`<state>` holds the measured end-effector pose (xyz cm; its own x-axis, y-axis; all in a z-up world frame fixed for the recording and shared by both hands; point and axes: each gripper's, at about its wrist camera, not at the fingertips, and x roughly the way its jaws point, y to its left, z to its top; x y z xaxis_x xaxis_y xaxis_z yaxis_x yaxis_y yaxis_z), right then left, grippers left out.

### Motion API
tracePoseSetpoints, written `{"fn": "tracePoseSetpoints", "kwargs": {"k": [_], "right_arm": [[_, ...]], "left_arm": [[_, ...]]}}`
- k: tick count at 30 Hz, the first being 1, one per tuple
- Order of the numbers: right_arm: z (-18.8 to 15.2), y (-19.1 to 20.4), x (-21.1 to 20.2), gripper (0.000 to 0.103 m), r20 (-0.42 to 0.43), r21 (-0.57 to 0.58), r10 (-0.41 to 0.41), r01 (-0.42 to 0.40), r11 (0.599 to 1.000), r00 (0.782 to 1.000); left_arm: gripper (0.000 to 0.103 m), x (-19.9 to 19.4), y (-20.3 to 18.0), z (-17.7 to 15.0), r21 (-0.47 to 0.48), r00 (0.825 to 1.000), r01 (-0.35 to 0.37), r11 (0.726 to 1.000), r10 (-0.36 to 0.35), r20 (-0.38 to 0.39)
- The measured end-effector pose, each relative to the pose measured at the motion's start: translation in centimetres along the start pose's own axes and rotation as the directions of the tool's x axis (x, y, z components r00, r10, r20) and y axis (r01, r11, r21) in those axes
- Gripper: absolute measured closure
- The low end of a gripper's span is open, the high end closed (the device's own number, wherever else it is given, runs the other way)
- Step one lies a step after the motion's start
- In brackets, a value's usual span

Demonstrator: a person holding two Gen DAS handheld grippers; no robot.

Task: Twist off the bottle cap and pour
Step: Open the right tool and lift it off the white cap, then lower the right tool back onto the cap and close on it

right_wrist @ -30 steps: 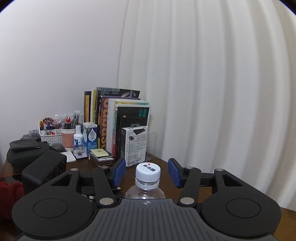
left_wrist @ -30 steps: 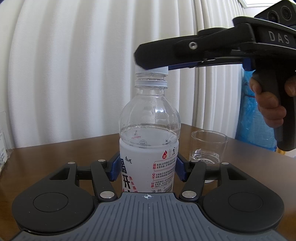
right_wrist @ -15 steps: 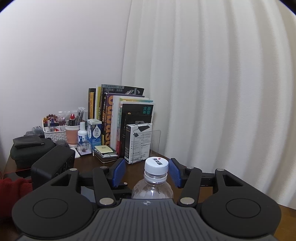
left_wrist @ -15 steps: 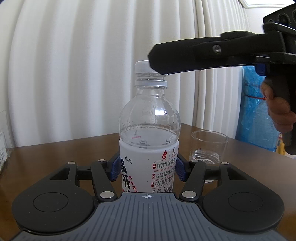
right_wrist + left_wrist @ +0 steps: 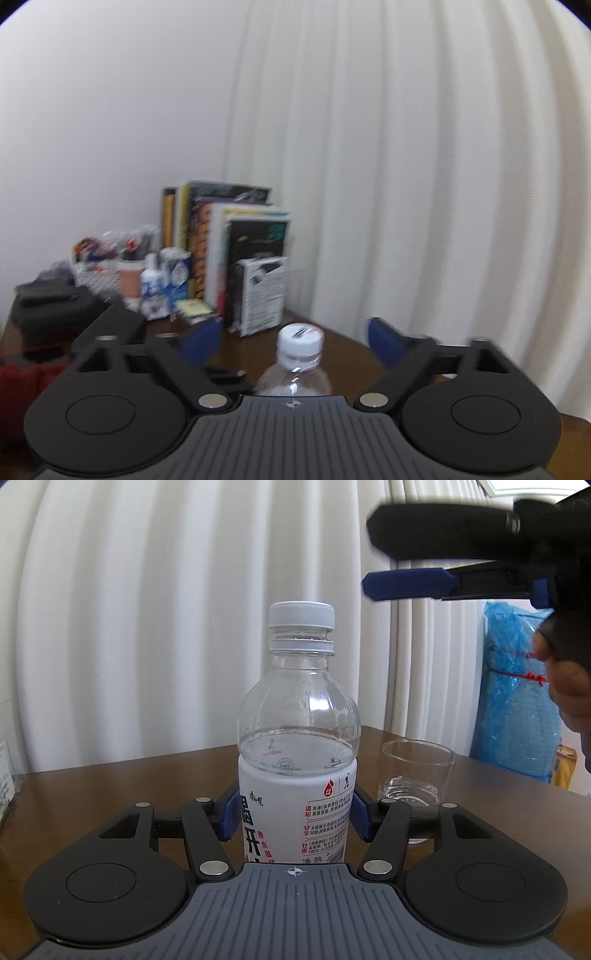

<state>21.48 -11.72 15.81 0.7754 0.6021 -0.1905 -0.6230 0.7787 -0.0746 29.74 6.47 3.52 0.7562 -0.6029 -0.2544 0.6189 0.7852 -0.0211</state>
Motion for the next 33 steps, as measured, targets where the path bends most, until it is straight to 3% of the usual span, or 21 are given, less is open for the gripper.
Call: {"fn": "tracePoseSetpoints", "kwargs": {"k": [6,13,16,18,20,21,27,33], "right_arm": [[0.1,0.0,0.6,0.007,0.041,0.028,-0.118,0.117,0.993,0.992],[-0.5,1.2,1.9,0.005,0.04,0.08,-0.117,0.114,0.99,0.992],[-0.6,2.6,2.6,0.006,0.012,0.037,-0.186,0.185,0.982,0.982],[-0.8,3.2,3.0,0.013,0.007,0.013,-0.214,0.214,0.977,0.977],[-1.0,3.4,3.3,0.039,-0.01,0.019,-0.226,0.226,0.974,0.974],[-1.0,3.4,3.5,0.043,-0.022,0.026,-0.23,0.23,0.973,0.973],[-1.5,3.2,4.0,0.052,-0.057,0.053,-0.257,0.26,0.964,0.965],[-1.7,3.2,4.0,0.07,-0.062,0.054,-0.247,0.251,0.967,0.967]], "left_arm": [[0.044,0.0,-0.2,0.0,-0.003,1.0,-0.006,1.0,0.006,-0.003],[0.043,0.0,-0.2,0.0,-0.005,1.0,-0.002,1.0,0.002,-0.007],[0.043,0.0,-0.2,0.0,-0.007,1.0,0.0,1.0,0.0,-0.007],[0.043,0.0,-0.1,0.1,-0.01,1.0,0.002,1.0,-0.002,-0.007],[0.043,0.0,-0.1,0.1,-0.012,1.0,0.003,1.0,-0.003,-0.007],[0.043,0.0,-0.1,0.1,-0.012,1.0,0.004,1.0,-0.004,-0.007],[0.043,0.1,0.0,0.1,-0.017,1.0,0.007,1.0,-0.007,-0.006],[0.043,0.2,-0.1,0.2,-0.012,1.0,0.006,1.0,-0.007,-0.005]]}}
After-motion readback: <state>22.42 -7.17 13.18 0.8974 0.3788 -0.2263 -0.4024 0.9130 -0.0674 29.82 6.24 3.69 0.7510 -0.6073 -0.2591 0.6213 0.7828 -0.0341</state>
